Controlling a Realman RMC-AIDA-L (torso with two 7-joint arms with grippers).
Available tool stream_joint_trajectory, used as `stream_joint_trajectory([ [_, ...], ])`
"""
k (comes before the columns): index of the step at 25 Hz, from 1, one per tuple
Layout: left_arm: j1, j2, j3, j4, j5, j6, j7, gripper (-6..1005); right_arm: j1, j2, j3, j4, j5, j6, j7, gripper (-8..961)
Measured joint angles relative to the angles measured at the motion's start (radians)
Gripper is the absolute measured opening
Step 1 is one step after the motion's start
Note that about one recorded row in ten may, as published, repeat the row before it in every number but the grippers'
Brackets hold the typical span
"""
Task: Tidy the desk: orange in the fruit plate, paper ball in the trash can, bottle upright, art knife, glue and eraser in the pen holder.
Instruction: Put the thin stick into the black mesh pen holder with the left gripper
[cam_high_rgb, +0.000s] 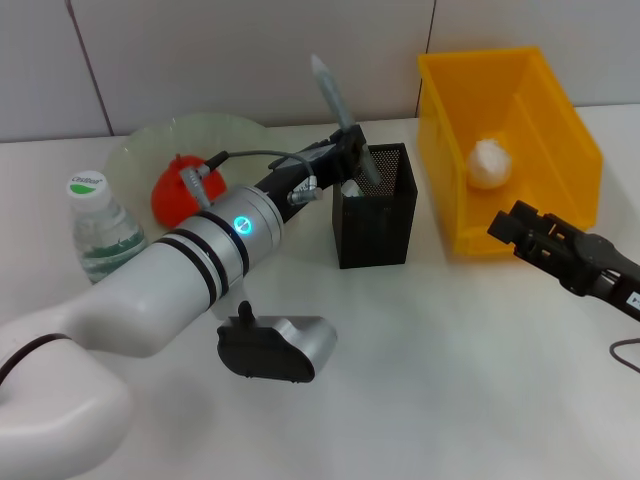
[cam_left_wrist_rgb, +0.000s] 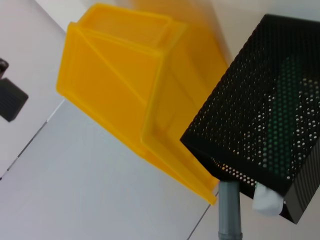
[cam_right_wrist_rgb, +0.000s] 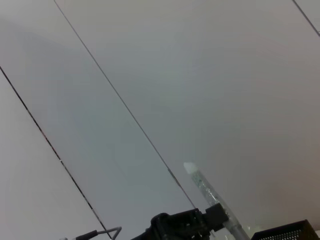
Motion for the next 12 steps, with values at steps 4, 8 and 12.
stream_joint_trajectory([
  [4,0.004,0.000,0.004,0.000,0.000,-0.008,0.004,182,-0.010,-0.005,0.001,0.002,0.000,0.000,-0.002,733],
  [8,0.008,0.000,0.009,0.000,0.000,-0.011,0.007,184,-0.024,-0.008,0.022,0.002,0.000,-0.004,-0.002,733],
  [12,0.008,0.000,0.010,0.000,0.000,-0.012,0.006,186,-0.024,-0.006,0.027,0.002,-0.001,-0.005,-0.002,733],
])
